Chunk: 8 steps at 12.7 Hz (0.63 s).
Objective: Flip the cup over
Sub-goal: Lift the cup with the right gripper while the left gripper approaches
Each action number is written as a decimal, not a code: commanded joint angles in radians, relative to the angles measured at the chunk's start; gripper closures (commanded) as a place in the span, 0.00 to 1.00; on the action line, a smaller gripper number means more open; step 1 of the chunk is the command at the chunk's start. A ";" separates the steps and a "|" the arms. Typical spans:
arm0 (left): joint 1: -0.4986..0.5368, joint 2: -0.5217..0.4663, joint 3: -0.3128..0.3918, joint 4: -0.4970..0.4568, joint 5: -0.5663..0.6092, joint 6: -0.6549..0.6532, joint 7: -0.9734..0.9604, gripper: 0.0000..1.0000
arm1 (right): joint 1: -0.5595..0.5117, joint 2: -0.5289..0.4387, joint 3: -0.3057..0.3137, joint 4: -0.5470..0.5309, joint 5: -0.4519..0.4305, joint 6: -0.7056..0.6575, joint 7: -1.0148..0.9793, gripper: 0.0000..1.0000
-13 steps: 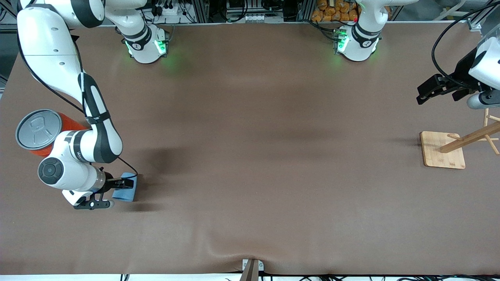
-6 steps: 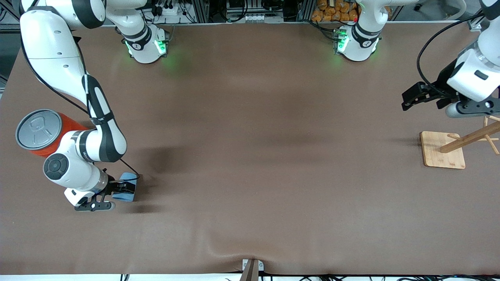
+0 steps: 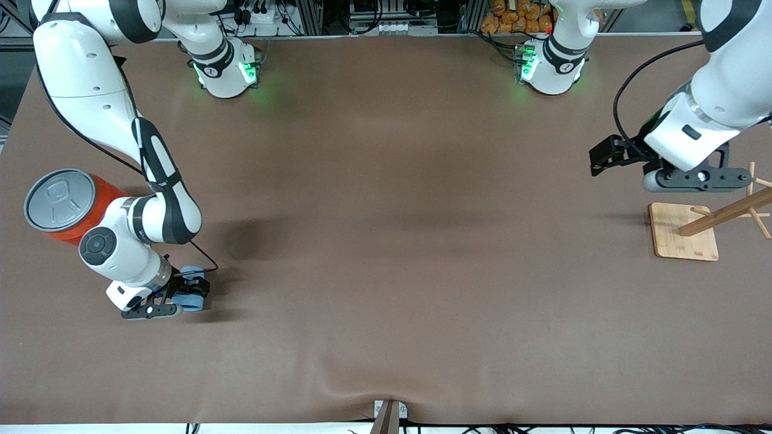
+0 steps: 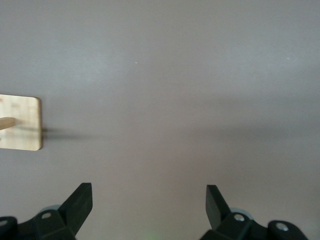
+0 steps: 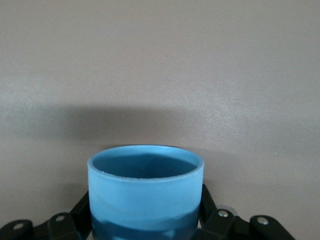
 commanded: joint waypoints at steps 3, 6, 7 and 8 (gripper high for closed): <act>-0.006 0.051 -0.015 0.007 -0.071 0.005 0.019 0.00 | 0.028 -0.103 0.008 -0.025 -0.011 -0.074 -0.164 0.90; -0.027 0.062 -0.020 0.006 -0.071 0.011 0.013 0.00 | 0.145 -0.186 0.014 -0.007 -0.005 -0.223 -0.264 0.90; -0.030 0.072 -0.020 0.006 -0.071 0.011 0.010 0.00 | 0.204 -0.186 0.022 0.013 -0.003 -0.225 -0.328 0.90; -0.032 0.080 -0.021 -0.001 -0.076 0.011 0.009 0.00 | 0.266 -0.180 0.034 0.036 -0.002 -0.223 -0.401 0.90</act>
